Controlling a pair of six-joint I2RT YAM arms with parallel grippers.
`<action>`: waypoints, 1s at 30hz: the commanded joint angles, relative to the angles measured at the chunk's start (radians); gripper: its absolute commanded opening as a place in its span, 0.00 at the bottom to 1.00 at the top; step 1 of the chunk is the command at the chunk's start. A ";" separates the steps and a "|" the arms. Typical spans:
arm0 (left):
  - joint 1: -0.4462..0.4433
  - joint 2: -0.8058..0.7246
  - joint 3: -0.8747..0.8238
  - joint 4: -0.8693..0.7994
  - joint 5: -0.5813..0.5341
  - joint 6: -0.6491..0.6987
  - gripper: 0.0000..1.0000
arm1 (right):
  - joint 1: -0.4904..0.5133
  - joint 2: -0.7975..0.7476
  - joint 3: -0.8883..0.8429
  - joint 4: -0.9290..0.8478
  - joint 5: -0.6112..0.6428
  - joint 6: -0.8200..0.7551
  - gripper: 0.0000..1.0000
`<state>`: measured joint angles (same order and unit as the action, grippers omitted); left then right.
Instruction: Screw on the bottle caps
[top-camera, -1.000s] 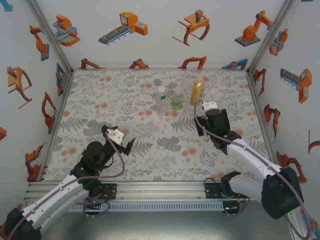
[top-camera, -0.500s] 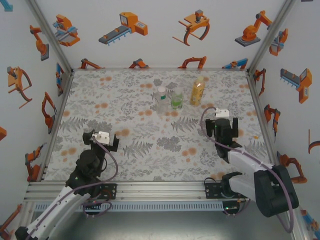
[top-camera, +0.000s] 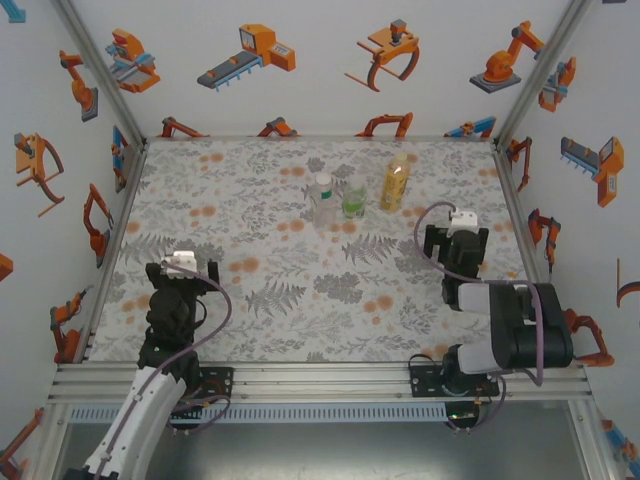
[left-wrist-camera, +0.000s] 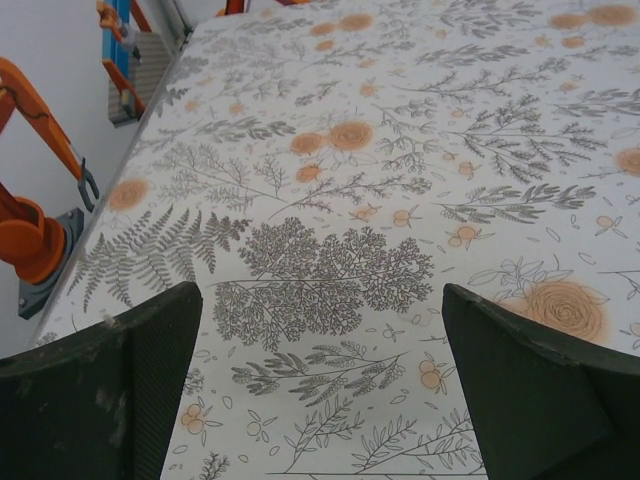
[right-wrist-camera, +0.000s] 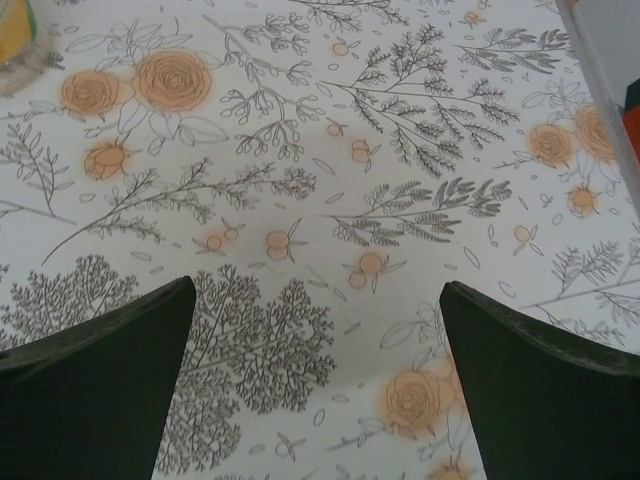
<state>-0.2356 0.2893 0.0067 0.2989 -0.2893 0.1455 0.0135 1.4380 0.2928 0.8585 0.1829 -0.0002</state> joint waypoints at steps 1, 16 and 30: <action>0.060 0.101 -0.027 0.179 0.131 -0.068 0.97 | -0.031 0.069 -0.047 0.226 -0.117 0.044 0.99; 0.177 0.979 0.144 0.792 0.308 -0.111 0.97 | -0.040 0.101 -0.049 0.269 -0.191 0.023 1.00; 0.217 1.227 0.297 0.686 0.393 -0.123 0.97 | -0.040 0.104 -0.033 0.245 -0.120 0.047 0.99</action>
<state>-0.0143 1.5490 0.2169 1.1015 0.0360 0.0078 -0.0185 1.5444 0.2359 1.0821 0.0303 0.0265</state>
